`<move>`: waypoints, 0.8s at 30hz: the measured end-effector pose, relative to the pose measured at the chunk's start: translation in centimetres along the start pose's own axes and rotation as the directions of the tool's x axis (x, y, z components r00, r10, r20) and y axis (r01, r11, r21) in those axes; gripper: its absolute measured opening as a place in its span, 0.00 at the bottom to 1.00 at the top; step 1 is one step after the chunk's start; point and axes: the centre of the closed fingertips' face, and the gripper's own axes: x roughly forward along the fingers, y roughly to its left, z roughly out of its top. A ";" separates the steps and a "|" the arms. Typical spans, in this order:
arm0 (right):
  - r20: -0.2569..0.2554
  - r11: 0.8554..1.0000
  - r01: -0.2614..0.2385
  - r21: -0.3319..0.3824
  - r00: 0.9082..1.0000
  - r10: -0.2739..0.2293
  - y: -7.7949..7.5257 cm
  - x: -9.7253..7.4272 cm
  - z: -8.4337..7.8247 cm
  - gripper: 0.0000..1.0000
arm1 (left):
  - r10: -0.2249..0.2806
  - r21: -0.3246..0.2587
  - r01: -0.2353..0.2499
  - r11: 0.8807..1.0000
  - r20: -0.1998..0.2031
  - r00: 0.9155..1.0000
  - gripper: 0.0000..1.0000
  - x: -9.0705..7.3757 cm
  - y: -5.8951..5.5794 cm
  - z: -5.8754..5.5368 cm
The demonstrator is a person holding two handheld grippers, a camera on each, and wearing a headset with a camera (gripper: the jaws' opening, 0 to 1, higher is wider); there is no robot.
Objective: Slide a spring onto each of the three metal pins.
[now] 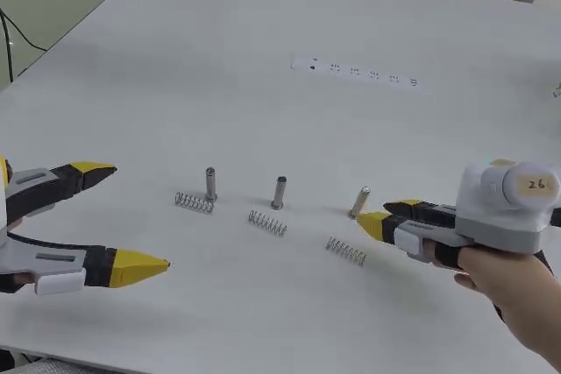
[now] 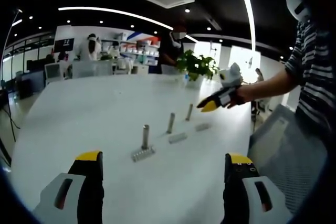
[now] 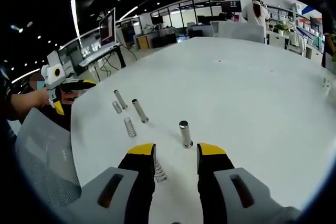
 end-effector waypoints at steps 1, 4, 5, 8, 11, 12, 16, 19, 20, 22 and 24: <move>-0.007 1.000 -0.004 -0.010 1.000 0.004 0.1 0.0 -0.1 0.30 | 0.000 0.002 0.000 1.000 -0.001 1.000 0.93 0.0 0.0 0.0; -0.038 0.998 -0.043 -0.038 0.998 0.042 0.8 -0.1 -0.3 0.29 | 0.000 0.002 0.000 1.000 0.000 1.000 0.93 0.0 -0.1 0.0; -0.043 0.998 -0.052 -0.042 0.998 0.050 1.0 0.0 -0.4 0.29 | -0.001 0.001 0.001 1.000 0.001 1.000 0.93 0.0 -0.1 0.1; -0.086 0.993 -0.073 -0.098 0.994 0.065 1.5 0.1 -0.9 0.29 | -0.003 0.005 0.003 1.000 -0.003 1.000 0.93 0.0 -0.1 0.0; -0.143 0.979 -0.112 -0.169 0.986 0.088 2.1 0.2 -1.5 0.27 | -0.003 0.008 0.003 1.000 -0.007 1.000 0.93 0.0 -0.1 0.0; -0.156 0.975 -0.117 -0.186 0.984 0.088 2.2 0.2 -1.7 0.26 | -0.003 0.008 0.003 1.000 -0.007 1.000 0.93 -0.1 0.0 0.0; -0.213 0.951 -0.145 -0.274 0.973 0.087 2.7 0.5 -2.4 0.26 | 0.000 0.007 0.000 1.000 -0.008 1.000 0.93 -0.2 0.1 0.0; -0.256 0.925 -0.177 -0.337 0.962 0.090 3.1 0.7 -3.0 0.26 | 0.000 0.007 0.000 1.000 -0.009 1.000 0.93 -0.3 0.0 0.0; -0.270 0.917 -0.186 -0.353 0.959 0.090 3.2 0.7 -3.1 0.25 | -0.001 0.008 0.001 1.000 -0.008 1.000 0.93 -0.3 0.0 0.0; -0.293 0.896 -0.197 -0.398 0.953 0.080 3.4 0.9 -3.4 0.25 | -0.003 0.011 0.003 1.000 -0.009 1.000 0.93 -0.2 0.0 0.0; -0.319 0.875 -0.219 -0.432 0.944 0.079 3.6 1.0 -3.8 0.25 | -0.005 0.012 0.005 1.000 -0.010 1.000 0.93 -0.2 -0.1 0.1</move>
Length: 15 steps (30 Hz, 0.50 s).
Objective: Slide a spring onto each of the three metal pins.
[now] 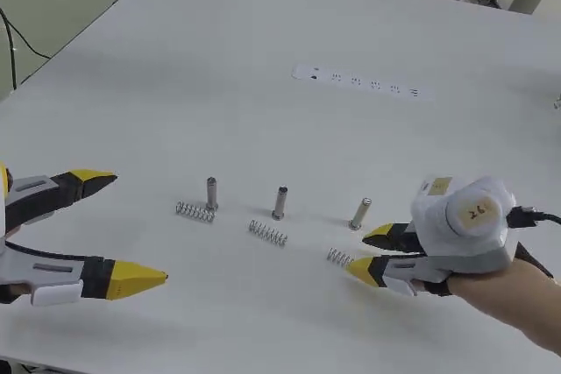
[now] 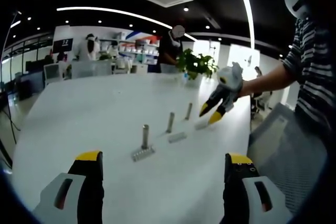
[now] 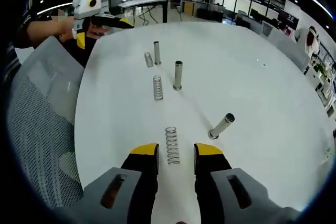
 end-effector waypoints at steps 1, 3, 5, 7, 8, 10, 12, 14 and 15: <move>-0.014 1.000 -0.005 -0.019 1.000 0.005 0.1 0.1 -0.1 0.24 | -0.002 0.001 0.002 1.000 0.000 1.000 0.93 0.0 0.0 0.0; -0.039 0.998 -0.012 -0.062 0.999 0.010 0.4 0.3 -0.5 0.22 | -0.003 0.004 0.003 1.000 -0.002 1.000 0.93 0.0 0.0 0.0; -0.065 0.995 -0.014 -0.094 0.998 0.008 0.5 0.6 -0.9 0.21 | -0.006 0.005 0.006 1.000 -0.004 1.000 0.93 0.0 0.0 0.0; -0.079 0.994 -0.025 -0.108 0.997 0.016 0.7 0.7 -1.2 0.20 | -0.007 0.006 0.007 1.000 -0.006 1.000 0.93 0.0 0.0 -0.1; -0.079 0.994 -0.027 -0.109 0.997 0.019 0.7 0.7 -1.2 0.19 | -0.007 0.006 0.007 1.000 -0.005 1.000 0.93 0.0 0.0 0.0; -0.082 0.993 -0.036 -0.117 0.996 0.027 0.7 0.7 -1.3 0.17 | -0.007 0.003 0.007 1.000 -0.004 1.000 0.93 0.0 0.0 0.0; -0.088 0.992 -0.042 -0.120 0.996 0.032 0.7 0.8 -1.4 0.15 | -0.008 0.003 0.008 1.000 -0.004 1.000 0.93 0.0 0.0 -0.1; -0.096 0.991 -0.044 -0.124 0.995 0.032 0.6 0.9 -1.5 0.14 | -0.006 0.002 0.006 1.000 -0.006 1.000 0.93 0.0 0.0 -0.1; -0.103 0.991 -0.045 -0.128 0.994 0.031 0.5 1.0 -1.6 0.13 | -0.005 0.000 0.005 1.000 -0.005 1.000 0.93 0.0 0.0 -0.1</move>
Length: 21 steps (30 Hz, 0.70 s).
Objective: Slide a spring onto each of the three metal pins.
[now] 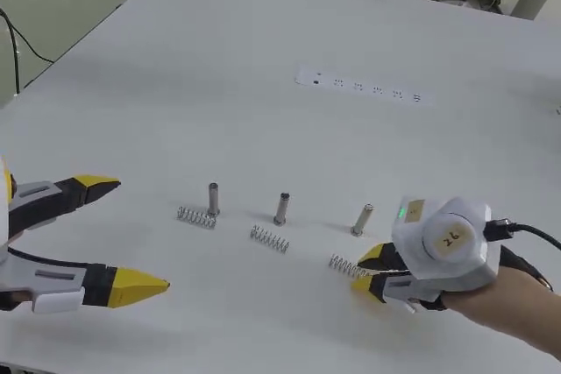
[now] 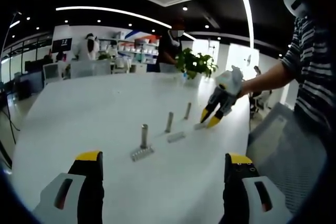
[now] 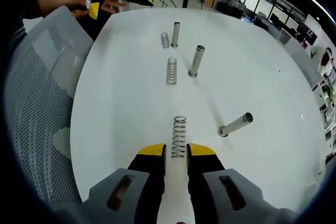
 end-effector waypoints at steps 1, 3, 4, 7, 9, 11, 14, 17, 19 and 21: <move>-0.003 1.000 0.000 -0.009 1.000 0.000 0.0 0.0 -0.1 0.13 | 0.001 -0.002 -0.001 1.000 0.002 1.000 0.93 0.0 0.0 0.0; -0.008 1.000 -0.005 -0.014 1.000 0.005 0.0 0.2 -0.2 0.11 | -0.001 -0.005 0.001 1.000 0.004 1.000 0.93 -0.1 0.0 0.1; -0.011 1.000 -0.007 -0.016 1.000 0.007 0.1 0.3 -0.2 0.10 | -0.002 -0.001 0.002 1.000 0.005 1.000 0.93 -0.1 -0.1 0.1; -0.003 1.000 -0.008 -0.008 1.000 0.008 0.0 0.3 -0.1 0.09 | -0.005 0.001 0.005 1.000 0.003 1.000 0.93 -0.1 -0.2 0.2; -0.001 1.000 -0.008 0.000 1.000 0.008 0.0 0.3 -0.1 0.09 | -0.005 0.002 0.005 1.000 0.003 1.000 0.93 -0.1 -0.2 0.2; 0.004 1.000 0.002 -0.005 1.000 -0.002 -0.1 0.3 0.0 0.08 | -0.008 0.004 0.008 1.000 0.002 1.000 0.93 -0.1 -0.4 0.2; 0.027 1.000 0.003 0.009 1.000 -0.003 0.0 -0.2 0.6 0.08 | -0.016 0.007 0.016 1.000 0.000 1.000 0.93 0.0 -0.7 0.4; 0.039 1.000 -0.001 0.006 0.999 0.000 0.2 -0.5 0.9 0.08 | -0.028 0.009 0.028 1.000 0.006 1.000 0.92 0.1 -1.1 0.7; 0.035 1.000 0.002 -0.017 0.999 -0.001 0.2 -0.5 0.8 0.08 | -0.037 0.012 0.037 0.999 0.004 0.999 0.92 0.3 -1.4 0.8; 0.031 1.000 0.002 -0.020 1.000 -0.001 0.2 -0.4 0.7 0.08 | -0.051 0.016 0.051 0.999 -0.001 0.999 0.91 0.5 -1.8 0.9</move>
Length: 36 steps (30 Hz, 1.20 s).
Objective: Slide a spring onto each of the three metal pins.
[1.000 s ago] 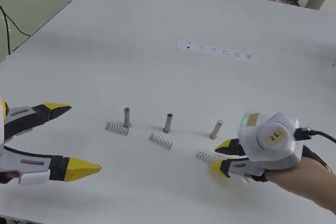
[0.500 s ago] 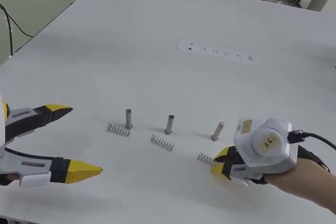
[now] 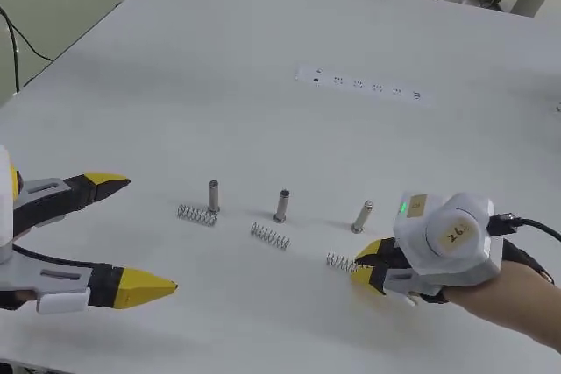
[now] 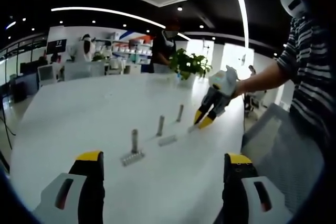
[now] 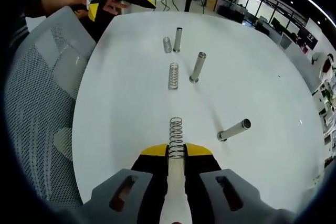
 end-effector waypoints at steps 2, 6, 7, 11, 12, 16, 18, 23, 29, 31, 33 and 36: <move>0.010 1.000 0.004 0.003 1.000 -0.004 0.0 -0.2 0.1 0.08 | -0.010 0.004 0.010 1.000 -0.001 1.000 0.91 0.1 -0.3 0.2; 0.025 1.000 0.005 -0.001 1.000 -0.005 0.2 -0.4 0.3 0.08 | -0.033 0.009 0.033 0.999 -0.007 0.999 0.89 0.4 -0.9 0.2; 0.027 1.000 0.003 0.004 1.000 -0.003 0.2 -0.4 0.3 0.08 | -0.040 0.008 0.040 0.999 -0.007 0.999 0.89 0.5 -1.1 0.2; 0.049 1.000 0.002 0.015 0.999 -0.003 0.3 -0.8 0.5 0.08 | -0.070 0.005 0.070 0.997 -0.017 0.997 0.86 0.7 -1.7 0.2; 0.058 1.000 0.005 0.015 0.998 -0.006 0.3 -1.0 0.7 0.08 | -0.083 0.001 0.083 0.997 -0.019 0.996 0.85 0.7 -2.0 0.2; 0.112 1.000 -0.004 0.011 0.994 0.003 0.5 -1.8 1.9 0.08 | -0.111 0.003 0.111 0.994 -0.031 0.993 0.79 1.1 -2.4 0.4; 0.129 1.000 -0.004 -0.003 0.992 0.004 0.8 -2.2 2.5 0.08 | -0.125 0.009 0.125 0.992 -0.034 0.992 0.79 1.4 -2.5 0.5; 0.152 0.998 -0.011 -0.061 0.988 0.020 1.5 -2.6 3.6 0.08 | -0.166 0.015 0.166 0.986 -0.035 0.986 0.76 2.6 -3.1 0.9; 0.168 0.989 -0.014 -0.148 0.985 0.039 2.5 -3.0 4.7 0.08 | -0.228 0.031 0.230 0.973 -0.056 0.972 0.69 4.3 -4.2 0.5; 0.176 0.987 -0.012 -0.160 0.984 0.041 2.7 -3.0 5.0 0.08 | -0.246 0.026 0.248 0.968 -0.058 0.967 0.67 5.0 -4.6 0.4; 0.188 0.984 -0.014 -0.175 0.981 0.047 2.9 -3.1 5.4 0.08 | -0.268 0.034 0.270 0.962 -0.062 0.962 0.66 5.5 -5.3 0.3; 0.212 0.982 -0.026 -0.189 0.975 0.066 3.5 -3.3 6.0 0.08 | -0.290 0.041 0.293 0.955 -0.064 0.955 0.63 6.4 -6.0 0.4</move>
